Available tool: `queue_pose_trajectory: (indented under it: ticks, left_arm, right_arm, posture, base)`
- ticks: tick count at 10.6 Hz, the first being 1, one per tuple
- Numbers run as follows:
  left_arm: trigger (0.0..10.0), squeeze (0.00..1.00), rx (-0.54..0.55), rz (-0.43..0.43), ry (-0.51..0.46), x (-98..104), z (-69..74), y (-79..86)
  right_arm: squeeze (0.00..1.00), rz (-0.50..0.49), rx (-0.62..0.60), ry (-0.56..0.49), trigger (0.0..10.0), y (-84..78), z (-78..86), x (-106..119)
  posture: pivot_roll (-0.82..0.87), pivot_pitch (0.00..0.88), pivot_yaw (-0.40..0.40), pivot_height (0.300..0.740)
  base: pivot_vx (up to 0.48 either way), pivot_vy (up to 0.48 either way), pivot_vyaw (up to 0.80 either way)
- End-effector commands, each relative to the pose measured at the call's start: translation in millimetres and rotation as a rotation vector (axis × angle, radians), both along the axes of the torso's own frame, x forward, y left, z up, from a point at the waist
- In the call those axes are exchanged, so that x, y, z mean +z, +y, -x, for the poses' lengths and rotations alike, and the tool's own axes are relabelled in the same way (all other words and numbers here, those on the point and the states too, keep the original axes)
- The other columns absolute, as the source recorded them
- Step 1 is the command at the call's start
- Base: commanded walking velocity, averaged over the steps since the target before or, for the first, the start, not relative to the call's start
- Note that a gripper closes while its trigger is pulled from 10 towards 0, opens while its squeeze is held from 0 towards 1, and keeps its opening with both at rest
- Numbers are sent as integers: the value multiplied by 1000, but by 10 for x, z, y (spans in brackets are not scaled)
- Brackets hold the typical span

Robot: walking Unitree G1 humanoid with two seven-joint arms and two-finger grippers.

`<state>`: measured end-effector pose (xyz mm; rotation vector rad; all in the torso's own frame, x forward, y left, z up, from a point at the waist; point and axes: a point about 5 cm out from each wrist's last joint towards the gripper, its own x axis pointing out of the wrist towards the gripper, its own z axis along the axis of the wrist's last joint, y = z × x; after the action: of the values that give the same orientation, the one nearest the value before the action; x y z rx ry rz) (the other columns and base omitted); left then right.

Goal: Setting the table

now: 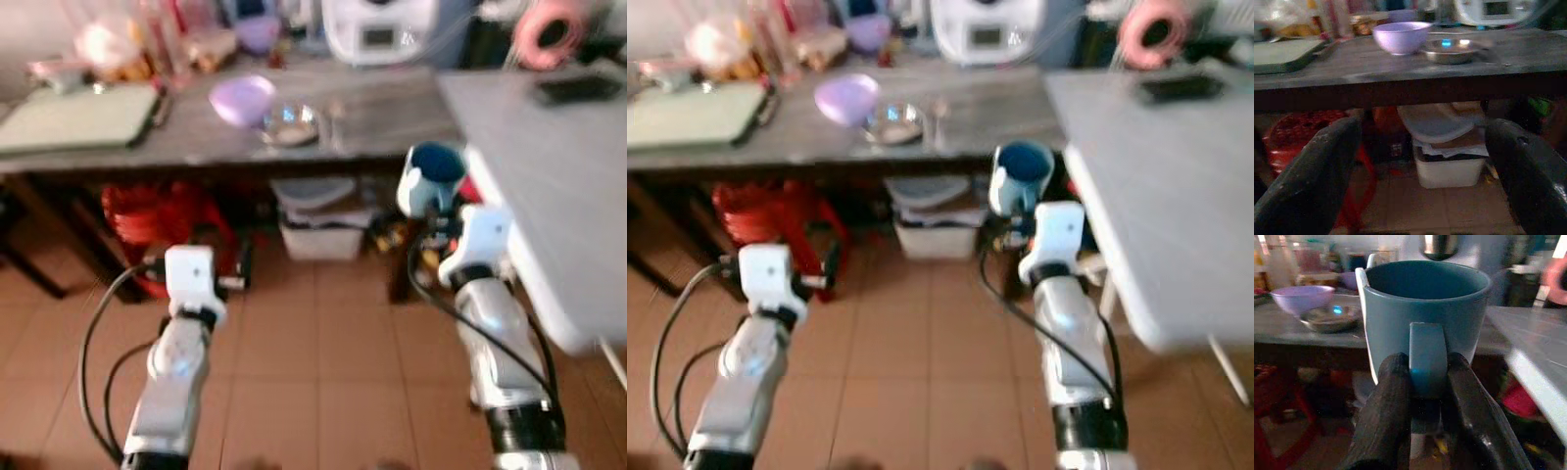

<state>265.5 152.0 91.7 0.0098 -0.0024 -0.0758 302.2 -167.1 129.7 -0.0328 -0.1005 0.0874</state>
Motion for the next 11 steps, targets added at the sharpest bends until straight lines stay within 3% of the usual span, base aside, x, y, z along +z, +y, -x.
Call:
queue_pose_trajectory:
  ticks: [1, 11]
  left_arm:
    - [10000, 0, 16, -19, 0, 1, 18, 74]
    - [10000, 0, 9, -23, -48, 122, -21, 30]
  right_arm:
    - [0, -10, 40, -41, 10000, 125, -33, 93]
    - [0, 1, 79, -96, 10000, 222, -105, 221]
  posture:
    - [-29, 24, 53, 740]
    - [-16, 32, 47, 740]
  base:
    - [480, 0, 0]
    - [480, 0, 0]
